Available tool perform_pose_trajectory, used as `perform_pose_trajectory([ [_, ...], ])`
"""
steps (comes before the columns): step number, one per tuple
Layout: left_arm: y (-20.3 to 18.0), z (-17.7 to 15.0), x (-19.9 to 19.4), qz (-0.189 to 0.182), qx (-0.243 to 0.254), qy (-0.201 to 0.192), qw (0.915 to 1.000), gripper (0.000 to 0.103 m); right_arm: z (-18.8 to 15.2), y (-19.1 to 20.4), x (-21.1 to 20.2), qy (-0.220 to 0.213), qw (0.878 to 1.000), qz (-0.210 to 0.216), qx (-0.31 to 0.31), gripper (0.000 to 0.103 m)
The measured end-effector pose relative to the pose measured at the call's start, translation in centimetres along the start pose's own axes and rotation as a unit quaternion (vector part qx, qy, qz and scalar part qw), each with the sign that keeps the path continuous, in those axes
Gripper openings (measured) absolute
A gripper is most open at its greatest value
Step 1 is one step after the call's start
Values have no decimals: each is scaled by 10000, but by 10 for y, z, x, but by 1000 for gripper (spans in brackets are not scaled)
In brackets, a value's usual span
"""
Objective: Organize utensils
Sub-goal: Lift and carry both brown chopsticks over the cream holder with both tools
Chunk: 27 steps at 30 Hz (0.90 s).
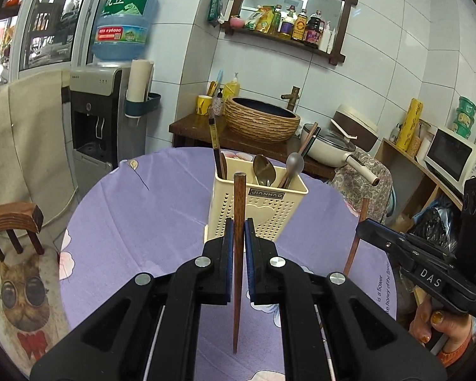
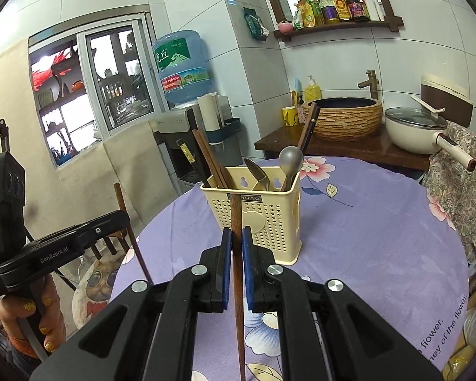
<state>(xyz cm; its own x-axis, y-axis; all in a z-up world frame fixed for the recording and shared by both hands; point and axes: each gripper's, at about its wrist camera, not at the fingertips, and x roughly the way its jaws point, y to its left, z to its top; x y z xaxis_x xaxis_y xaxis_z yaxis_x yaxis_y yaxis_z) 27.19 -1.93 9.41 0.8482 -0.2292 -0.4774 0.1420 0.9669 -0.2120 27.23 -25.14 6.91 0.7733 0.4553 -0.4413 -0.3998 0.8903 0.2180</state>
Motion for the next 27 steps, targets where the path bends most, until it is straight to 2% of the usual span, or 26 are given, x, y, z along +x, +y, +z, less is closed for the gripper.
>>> perform_pose_trajectory([
  [19,4,13,4,-1,35,-26,10000,7,12,5,-7,-84,9999,-40,-141,7],
  [27,0,37,1,-127,96,-87,9998,7,32,7,-7,-146,9998,19,-154,7],
])
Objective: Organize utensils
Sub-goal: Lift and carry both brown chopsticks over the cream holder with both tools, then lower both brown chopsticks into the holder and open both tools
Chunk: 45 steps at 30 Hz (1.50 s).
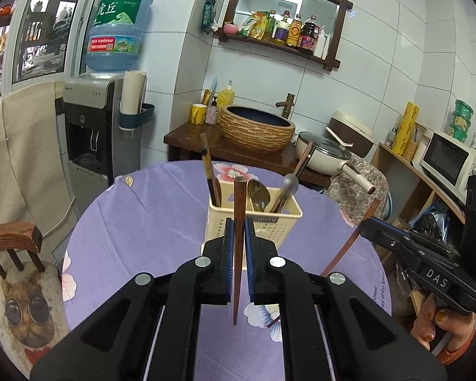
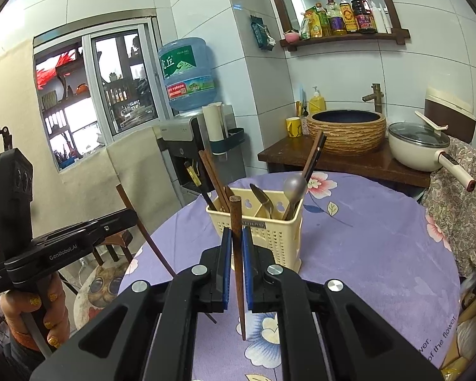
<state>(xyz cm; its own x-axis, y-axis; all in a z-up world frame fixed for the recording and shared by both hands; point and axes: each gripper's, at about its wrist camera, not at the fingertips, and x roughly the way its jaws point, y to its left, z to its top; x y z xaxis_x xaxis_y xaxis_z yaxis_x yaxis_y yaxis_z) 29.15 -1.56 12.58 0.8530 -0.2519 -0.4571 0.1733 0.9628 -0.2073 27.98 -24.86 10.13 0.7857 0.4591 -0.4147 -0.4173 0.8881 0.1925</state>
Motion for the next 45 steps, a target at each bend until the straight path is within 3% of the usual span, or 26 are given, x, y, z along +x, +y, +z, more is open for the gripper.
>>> perform_pose_trajectory([
  [10,-12,86,-15,-105,19,-331,9994,7,87,14,-15,-534,9981,-152,-253,7],
  [15,-23,140,-13,94,0,-616,9981,7,134,16,-19,-1000,9938,-397,-273,7],
  [21,-28,172,12,343,-136,-745,9965,7,150,14,3,-1297,9874,-804,-410,7],
  [27,-15,154,62,562,-311,-525,9966,7,114,-6,48,-996,9892,-1019,-329,7],
  [36,0,85,128,617,-286,198,9975,7,74,-32,91,-414,9940,-1012,64,7],
  [45,-3,47,148,694,-93,408,9967,7,56,-46,104,-211,9937,-1068,268,3],
])
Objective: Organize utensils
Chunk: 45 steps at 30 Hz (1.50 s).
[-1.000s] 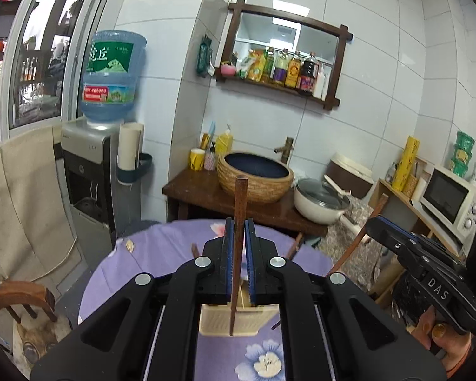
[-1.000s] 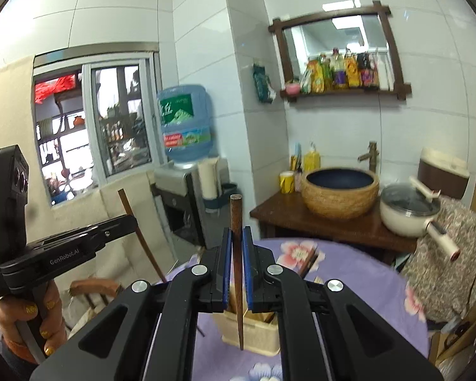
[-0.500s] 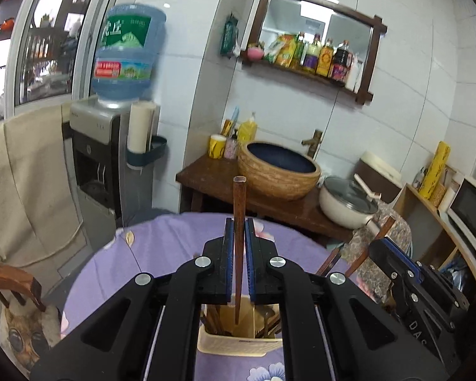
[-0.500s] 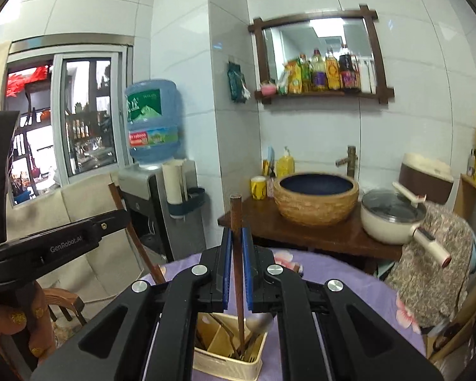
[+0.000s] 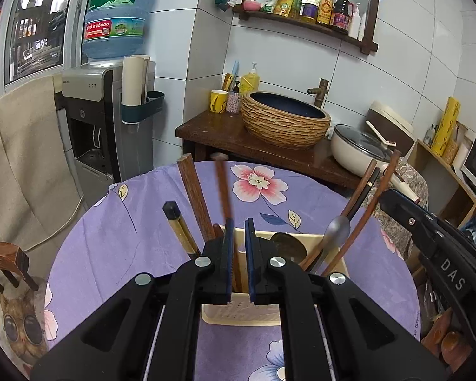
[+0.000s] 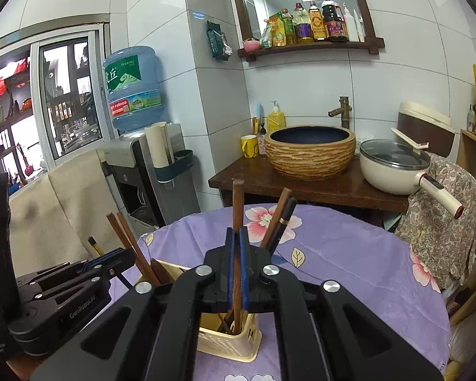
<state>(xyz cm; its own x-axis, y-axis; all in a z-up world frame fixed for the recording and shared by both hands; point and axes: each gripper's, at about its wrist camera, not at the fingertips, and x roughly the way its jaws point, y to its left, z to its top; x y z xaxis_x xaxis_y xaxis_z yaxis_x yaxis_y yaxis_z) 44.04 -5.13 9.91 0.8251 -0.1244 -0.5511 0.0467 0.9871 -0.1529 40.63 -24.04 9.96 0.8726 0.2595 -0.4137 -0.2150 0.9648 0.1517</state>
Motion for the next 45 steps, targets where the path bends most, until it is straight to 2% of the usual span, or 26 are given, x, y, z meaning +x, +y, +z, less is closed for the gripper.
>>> perform_pose_trajectory([
  [5,-4,-4,-8,-27,122,-121,9998,7,-2,-3,-3,-89,10000,24,15,5],
  [7,-6,-7,-14,-15,194,-167,9997,7,-3,-5,-6,-110,9999,24,49,13],
  [9,-7,-10,-19,-19,259,-214,9994,7,-7,-7,-13,-193,9998,13,31,30],
  [11,-6,-16,-26,-47,286,-260,9992,10,-13,-7,-20,-285,9996,-27,-26,38],
  [12,-5,-20,-30,-72,287,-283,9992,15,-17,-6,-24,-330,9994,-73,-112,45],
  [14,-2,-31,-40,-125,272,-406,9987,39,-29,0,-34,-452,9980,-177,-400,60],
  [15,0,-37,-47,-148,283,-511,9982,57,-39,4,-40,-496,9971,-182,-551,64],
  [16,2,-46,-56,-152,316,-653,9972,68,-48,6,-45,-507,9965,-171,-646,64],
  [17,3,-53,-63,-114,338,-769,9964,72,-56,7,-50,-509,9960,-165,-711,68],
  [18,5,-61,-70,-79,366,-874,9955,78,-66,8,-56,-523,9954,-177,-781,77],
  [21,15,-94,-90,-35,476,-1141,9923,95,-97,9,-77,-663,9932,-275,-919,95],
  [25,36,-151,-116,121,474,-1368,9894,97,-143,6,-99,-513,9936,-370,-934,97],
  [29,48,-205,-144,448,494,-1573,9853,97,-188,8,-124,-274,9975,-222,-606,97],
  [33,52,-250,-171,345,470,-1470,9874,97,-223,27,-153,-330,9976,-100,-594,97],
  [35,54,-266,-183,226,383,-1467,9882,97,-236,34,-166,-358,9978,-20,-553,97],
  [39,57,-294,-210,334,325,-1557,9867,97,-257,47,-200,-537,9959,-109,-721,97],
  [45,71,-310,-240,95,33,-1428,9897,97,-270,61,-243,-717,9940,-153,-817,97],
])
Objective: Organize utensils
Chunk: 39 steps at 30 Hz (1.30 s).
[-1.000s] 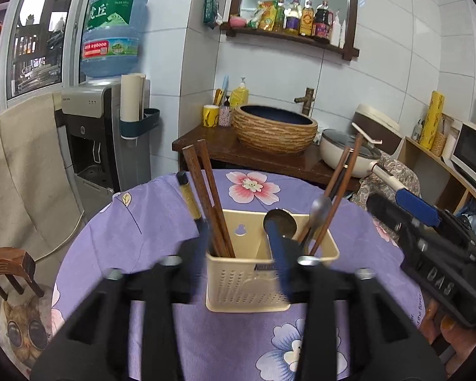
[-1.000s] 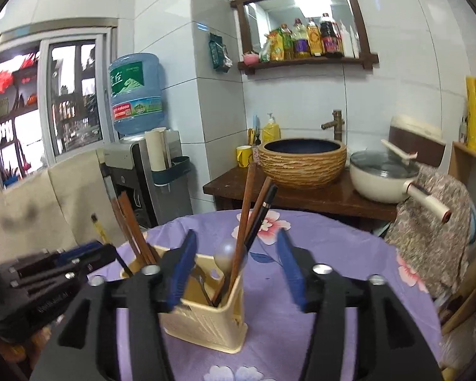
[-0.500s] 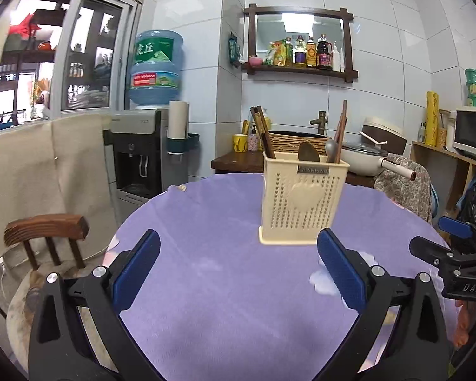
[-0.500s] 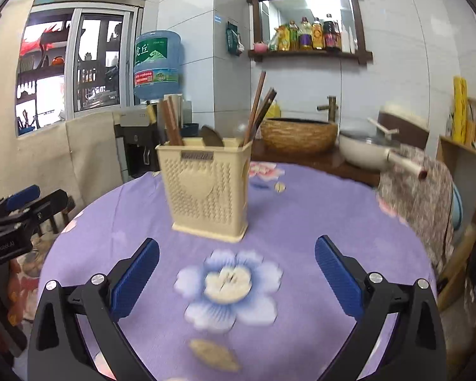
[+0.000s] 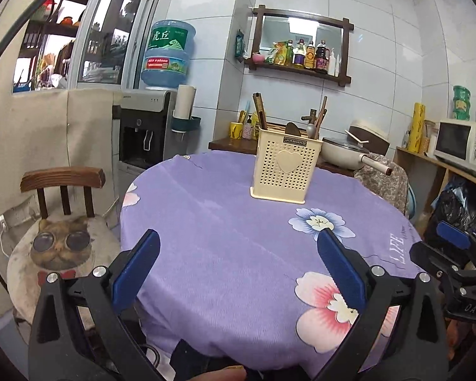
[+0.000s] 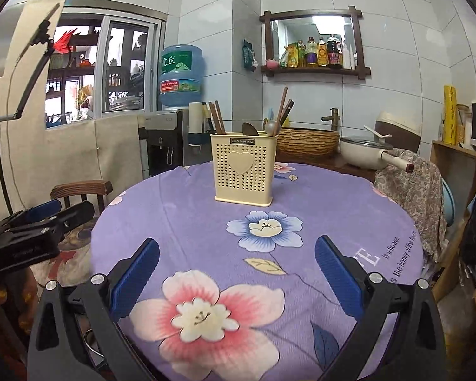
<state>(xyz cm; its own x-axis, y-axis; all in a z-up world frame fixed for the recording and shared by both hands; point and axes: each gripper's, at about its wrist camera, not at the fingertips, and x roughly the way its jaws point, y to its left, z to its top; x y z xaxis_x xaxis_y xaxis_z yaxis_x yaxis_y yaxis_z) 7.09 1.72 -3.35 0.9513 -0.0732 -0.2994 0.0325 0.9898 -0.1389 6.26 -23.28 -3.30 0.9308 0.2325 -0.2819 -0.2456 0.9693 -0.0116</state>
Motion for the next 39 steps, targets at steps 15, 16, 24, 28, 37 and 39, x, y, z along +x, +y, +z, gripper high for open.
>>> perform_pose_trajectory([
  [15,-23,-14,-77,116,120,-463,9988,97,-8,18,-56,-266,9991,123,306,97],
  [16,-26,-13,-77,105,137,-466,9988,97,-9,17,-55,-244,9991,126,328,97],
  [24,-30,-10,-74,43,166,-414,9990,97,-13,14,-54,-149,9989,105,421,97],
  [28,-30,-9,-72,72,164,-404,9990,97,-13,18,-54,-132,9992,119,364,97],
  [37,-29,-9,-72,50,175,-373,9991,97,-12,19,-55,-128,9993,123,341,97],
  [39,-30,-8,-72,40,185,-377,9991,97,-12,19,-55,-124,9993,133,333,97],
])
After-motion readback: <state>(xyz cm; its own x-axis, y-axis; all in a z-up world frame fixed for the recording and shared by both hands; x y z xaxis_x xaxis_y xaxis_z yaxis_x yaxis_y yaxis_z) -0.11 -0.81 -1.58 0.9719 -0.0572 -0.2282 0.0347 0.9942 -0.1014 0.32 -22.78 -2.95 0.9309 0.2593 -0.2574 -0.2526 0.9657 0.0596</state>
